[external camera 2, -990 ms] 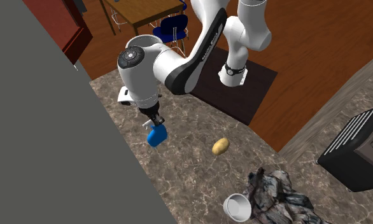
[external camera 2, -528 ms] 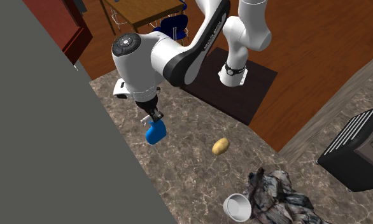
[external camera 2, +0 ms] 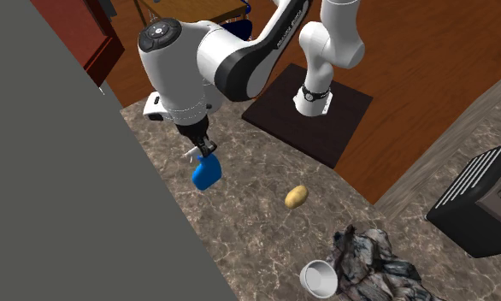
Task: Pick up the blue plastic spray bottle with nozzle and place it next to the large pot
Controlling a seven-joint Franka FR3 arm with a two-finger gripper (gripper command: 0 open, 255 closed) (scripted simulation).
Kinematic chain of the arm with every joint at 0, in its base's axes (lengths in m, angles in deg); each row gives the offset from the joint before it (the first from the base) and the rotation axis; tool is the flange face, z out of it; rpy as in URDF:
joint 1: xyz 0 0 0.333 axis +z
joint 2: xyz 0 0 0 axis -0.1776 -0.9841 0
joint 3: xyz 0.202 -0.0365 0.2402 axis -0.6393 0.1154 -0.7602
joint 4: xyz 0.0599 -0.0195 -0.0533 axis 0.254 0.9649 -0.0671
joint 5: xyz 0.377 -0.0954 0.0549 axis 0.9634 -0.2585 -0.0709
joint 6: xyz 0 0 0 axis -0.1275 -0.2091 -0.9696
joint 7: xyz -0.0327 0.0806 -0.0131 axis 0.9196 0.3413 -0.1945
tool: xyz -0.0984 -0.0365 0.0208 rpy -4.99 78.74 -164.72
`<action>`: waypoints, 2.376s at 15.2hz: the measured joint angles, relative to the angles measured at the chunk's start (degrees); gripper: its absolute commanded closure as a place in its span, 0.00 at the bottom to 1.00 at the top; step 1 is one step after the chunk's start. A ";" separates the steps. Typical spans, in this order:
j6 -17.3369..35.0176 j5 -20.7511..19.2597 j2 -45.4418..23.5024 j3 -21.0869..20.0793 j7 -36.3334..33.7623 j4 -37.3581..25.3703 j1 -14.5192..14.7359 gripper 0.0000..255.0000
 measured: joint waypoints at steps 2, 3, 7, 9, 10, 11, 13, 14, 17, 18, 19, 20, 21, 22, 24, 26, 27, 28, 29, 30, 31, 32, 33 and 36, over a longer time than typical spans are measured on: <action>-1.26 -0.02 0.28 -0.02 -0.05 -0.98 0.03 1.00; -2.08 -0.03 0.40 0.02 0.00 -1.68 -0.01 1.00; -5.17 -0.05 0.64 0.00 -0.09 -4.53 0.02 1.00; -6.59 -0.07 0.85 -0.01 -0.15 -5.75 0.05 1.00; -7.29 -0.08 1.03 0.00 -0.13 -6.27 0.04 1.00; -8.25 -0.08 0.84 -0.03 -0.23 -7.43 0.08 1.00; -9.53 -0.09 0.98 -0.02 -0.21 -8.56 0.07 1.00; -10.37 -0.09 1.00 -0.01 -0.17 -9.38 0.04 1.00; -12.75 -0.08 0.78 0.03 -0.10 -11.98 -0.03 1.00; -13.35 -0.08 0.82 0.05 -0.05 -12.53 -0.06 1.00; -14.18 -0.07 0.69 0.02 -0.15 -13.50 -0.01 1.00; -15.15 -0.07 0.63 0.01 -0.18 -14.53 0.00 1.00; -16.03 -0.06 0.55 0.03 -0.13 -15.50 -0.04 1.00; -16.99 -0.06 0.13 -0.01 -0.24 -16.89 0.02 1.00; -18.53 -0.04 0.03 0.06 -0.08 -18.51 -0.09 1.00; -20.43 0.00 -0.71 0.06 -0.08 -21.15 -0.12 1.00; -21.09 0.01 -0.80 0.06 -0.08 -21.90 -0.12 1.00; -21.94 0.01 -0.83 0.04 -0.14 -22.77 -0.09 1.00; -22.94 0.04 -1.41 0.05 -0.11 -24.37 -0.13 1.00; -23.74 0.06 -1.69 0.08 -0.03 -25.43 -0.20 1.00; -24.80 0.07 -2.01 0.08 -0.05 -26.81 -0.20 1.00; -26.06 0.10 -2.69 0.06 -0.11 -28.77 -0.19 1.00; -27.04 0.13 -3.05 0.07 -0.06 -30.10 -0.24 1.00; -29.78 0.20 -4.20 0.09 -0.05 -33.99 -0.31 1.00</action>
